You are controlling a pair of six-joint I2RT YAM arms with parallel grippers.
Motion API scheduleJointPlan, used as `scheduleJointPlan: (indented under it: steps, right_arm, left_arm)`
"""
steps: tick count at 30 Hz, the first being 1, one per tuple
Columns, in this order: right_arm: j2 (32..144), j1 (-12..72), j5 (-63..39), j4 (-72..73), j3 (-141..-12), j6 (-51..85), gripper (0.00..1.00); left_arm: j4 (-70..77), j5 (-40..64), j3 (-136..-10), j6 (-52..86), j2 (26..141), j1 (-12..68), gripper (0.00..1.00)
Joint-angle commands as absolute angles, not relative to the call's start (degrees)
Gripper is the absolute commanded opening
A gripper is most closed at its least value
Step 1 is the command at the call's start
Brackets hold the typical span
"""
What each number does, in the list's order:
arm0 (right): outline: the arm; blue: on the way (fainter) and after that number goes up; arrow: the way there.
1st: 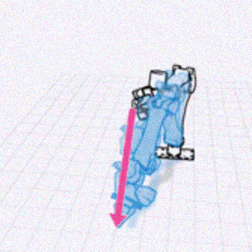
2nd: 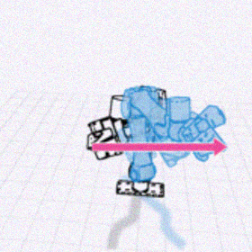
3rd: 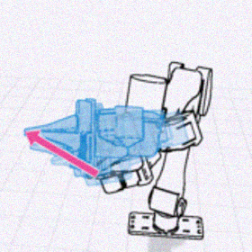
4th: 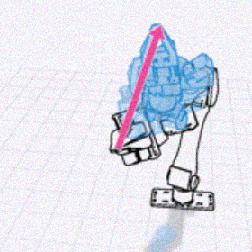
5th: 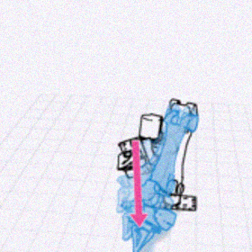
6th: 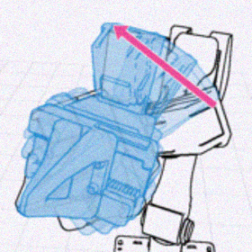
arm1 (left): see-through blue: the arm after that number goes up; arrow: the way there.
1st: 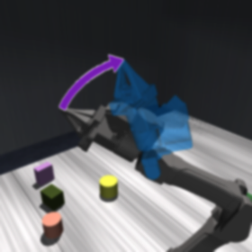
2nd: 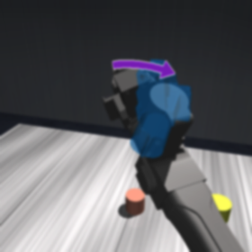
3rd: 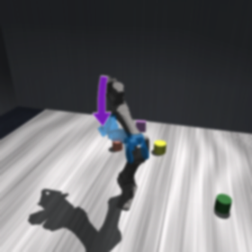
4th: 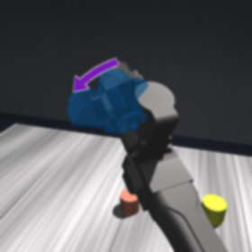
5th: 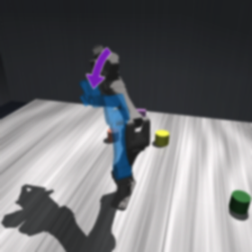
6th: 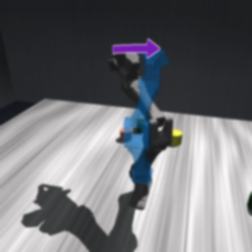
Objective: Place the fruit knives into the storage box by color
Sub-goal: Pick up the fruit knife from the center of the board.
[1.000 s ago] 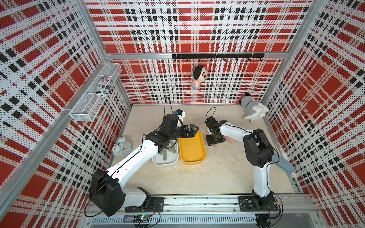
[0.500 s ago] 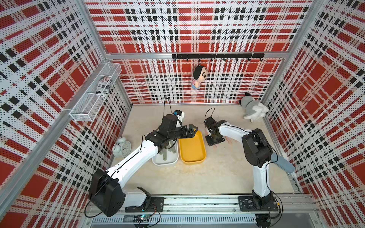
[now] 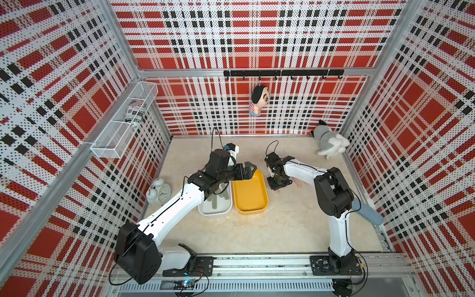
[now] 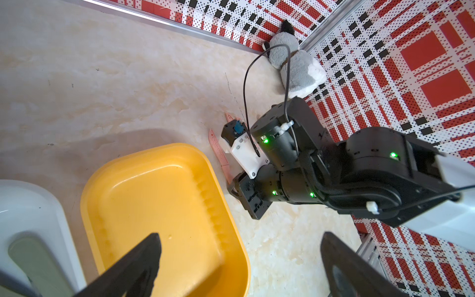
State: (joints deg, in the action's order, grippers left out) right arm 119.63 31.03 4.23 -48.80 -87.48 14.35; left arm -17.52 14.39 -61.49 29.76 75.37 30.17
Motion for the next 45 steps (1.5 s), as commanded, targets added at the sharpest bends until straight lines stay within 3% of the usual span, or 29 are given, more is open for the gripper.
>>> scheduleJointPlan:
  steps: [1,5,45]
  right_arm:
    - [120.7,31.3,5.7,-51.0,-88.1,14.0,0.28]
    - [120.2,31.3,5.3,-51.0,-88.4,13.9,0.24]
    - [114.8,30.5,6.1,-53.8,-91.3,14.2,0.24]
  left_arm:
    - [-16.6,14.7,-60.9,29.6,74.1,29.7,0.99]
    - [-16.6,14.5,-60.9,29.7,73.9,29.6,0.98]
    - [-19.1,14.0,-59.1,28.7,71.1,27.3,0.98]
